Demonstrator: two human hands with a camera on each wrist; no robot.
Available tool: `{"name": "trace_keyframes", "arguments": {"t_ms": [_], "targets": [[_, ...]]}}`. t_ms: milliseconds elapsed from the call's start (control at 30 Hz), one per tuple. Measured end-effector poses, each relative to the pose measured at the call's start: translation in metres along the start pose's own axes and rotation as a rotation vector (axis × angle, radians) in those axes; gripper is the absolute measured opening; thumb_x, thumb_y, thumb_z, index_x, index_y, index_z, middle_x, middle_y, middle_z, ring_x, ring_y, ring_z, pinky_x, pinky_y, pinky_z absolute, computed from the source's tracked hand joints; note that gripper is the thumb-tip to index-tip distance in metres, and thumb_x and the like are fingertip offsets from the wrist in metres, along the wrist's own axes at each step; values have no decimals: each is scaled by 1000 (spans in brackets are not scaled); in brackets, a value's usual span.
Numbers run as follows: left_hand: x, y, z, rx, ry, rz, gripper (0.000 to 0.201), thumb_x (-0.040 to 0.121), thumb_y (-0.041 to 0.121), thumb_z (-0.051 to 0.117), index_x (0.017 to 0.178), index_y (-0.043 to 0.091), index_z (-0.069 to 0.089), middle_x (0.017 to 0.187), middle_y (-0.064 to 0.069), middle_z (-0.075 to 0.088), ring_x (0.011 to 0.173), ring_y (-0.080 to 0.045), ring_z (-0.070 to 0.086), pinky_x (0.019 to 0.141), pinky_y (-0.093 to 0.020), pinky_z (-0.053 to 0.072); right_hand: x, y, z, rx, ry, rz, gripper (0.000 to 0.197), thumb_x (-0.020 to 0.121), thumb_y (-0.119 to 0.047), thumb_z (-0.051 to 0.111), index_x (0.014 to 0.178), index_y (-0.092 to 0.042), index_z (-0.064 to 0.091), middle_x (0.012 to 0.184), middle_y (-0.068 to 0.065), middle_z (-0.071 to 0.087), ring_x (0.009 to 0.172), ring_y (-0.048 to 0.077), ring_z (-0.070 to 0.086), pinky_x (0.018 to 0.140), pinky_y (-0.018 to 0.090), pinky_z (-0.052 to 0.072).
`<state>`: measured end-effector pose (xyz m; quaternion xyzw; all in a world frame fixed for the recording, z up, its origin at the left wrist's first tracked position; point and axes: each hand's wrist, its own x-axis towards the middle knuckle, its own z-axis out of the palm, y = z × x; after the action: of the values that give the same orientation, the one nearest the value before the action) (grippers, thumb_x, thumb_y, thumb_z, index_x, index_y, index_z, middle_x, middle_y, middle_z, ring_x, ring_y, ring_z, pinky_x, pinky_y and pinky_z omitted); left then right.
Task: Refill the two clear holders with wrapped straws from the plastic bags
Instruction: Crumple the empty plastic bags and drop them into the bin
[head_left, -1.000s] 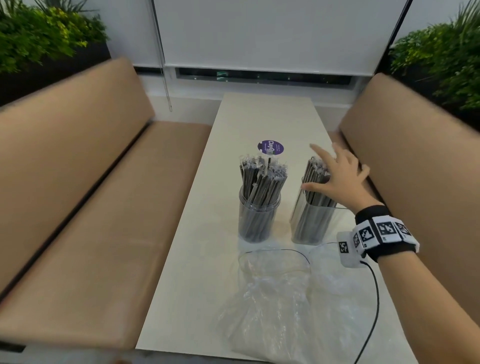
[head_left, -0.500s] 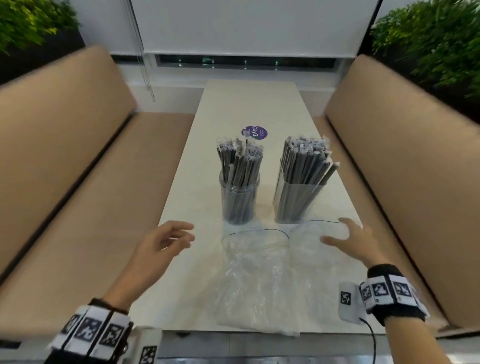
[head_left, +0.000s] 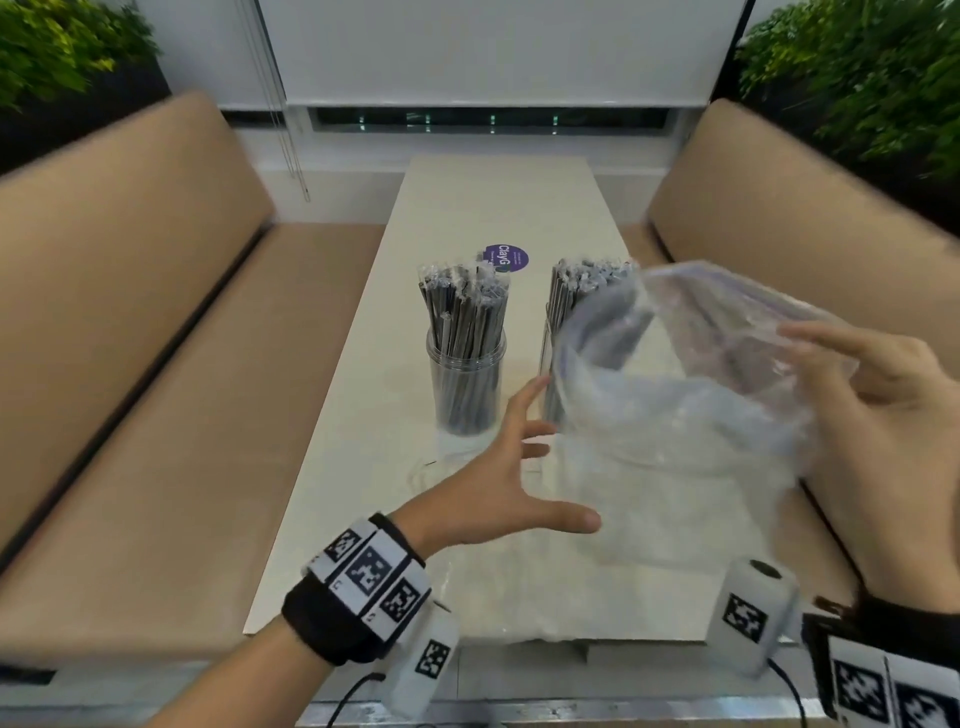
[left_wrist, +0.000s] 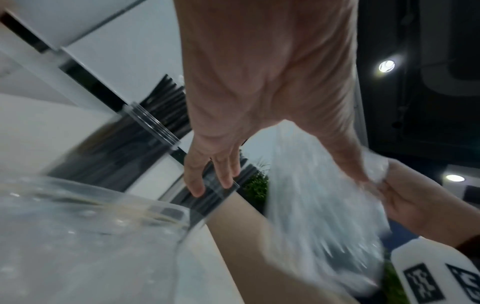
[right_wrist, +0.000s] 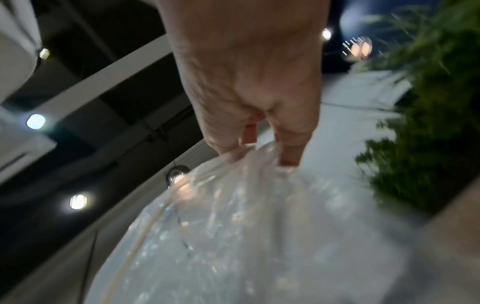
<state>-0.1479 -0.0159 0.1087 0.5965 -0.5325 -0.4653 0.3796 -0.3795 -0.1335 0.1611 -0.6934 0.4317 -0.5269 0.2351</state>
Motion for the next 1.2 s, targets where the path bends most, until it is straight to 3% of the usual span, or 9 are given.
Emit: {"name": "trace_keyframes", "arguments": {"t_ms": [133,200,300,500,700,833,967,1100,1200], "targets": [[9,21,2,-259,158,88,60,86,22,70,140,17,45,127,9,64,112,-2,62,98,-27,50,-17,-23,24,340,-240,55,75,69,-78,60,127,-29,61,139,6,51,99,-6,61,86,25,53],[10,26,-10,-296,288,83,29,93,14,61,121,5,61,96,6,75,83,-9,71,78,-34,59,-23,-23,30,186,-438,8,98,50,-87,62,138,-48,42,152,-4,28,128,-17,37,102,13,38],[5,27,-33,-11,450,180,7,95,15,58,98,17,65,62,18,66,48,1,55,50,-17,44,-22,-27,36,-174,-432,-132,117,48,-81,67,149,-52,16,162,6,-8,151,9,-4,119,39,15],[-15,39,-56,478,252,227,29,79,22,76,94,42,63,69,33,64,60,14,57,62,-8,41,-25,-77,73,-416,-577,-454,113,55,-76,63,149,-52,5,164,9,-3,152,33,-5,112,69,7],[-56,64,-102,642,164,80,31,72,16,79,98,29,69,76,28,66,68,5,59,65,-17,42,15,-49,71,-219,-792,-162,32,65,-41,64,97,-43,60,97,-13,68,99,11,61,106,52,36],[-83,54,-133,278,272,-30,15,76,29,79,68,18,73,63,-3,66,60,-6,57,60,-15,46,22,-18,58,196,-793,160,16,73,-7,72,84,3,67,79,24,64,76,19,59,77,37,45],[-81,19,-132,-162,369,-113,12,72,27,79,65,17,76,63,1,70,53,-6,63,53,-15,51,-6,5,78,564,-800,555,11,81,14,58,86,6,62,74,18,64,64,22,65,64,29,59],[-66,-51,-124,373,664,-214,22,83,10,73,99,23,66,93,0,63,82,-17,66,71,-28,49,-51,43,112,399,-772,676,16,84,12,58,85,-4,57,67,6,56,65,22,54,55,24,46],[-63,-81,-84,595,634,6,42,84,24,72,122,30,56,114,7,50,106,-11,53,92,-29,42,-77,68,128,218,-780,789,18,83,-5,65,79,-18,52,78,1,52,77,20,50,63,30,41]]}}
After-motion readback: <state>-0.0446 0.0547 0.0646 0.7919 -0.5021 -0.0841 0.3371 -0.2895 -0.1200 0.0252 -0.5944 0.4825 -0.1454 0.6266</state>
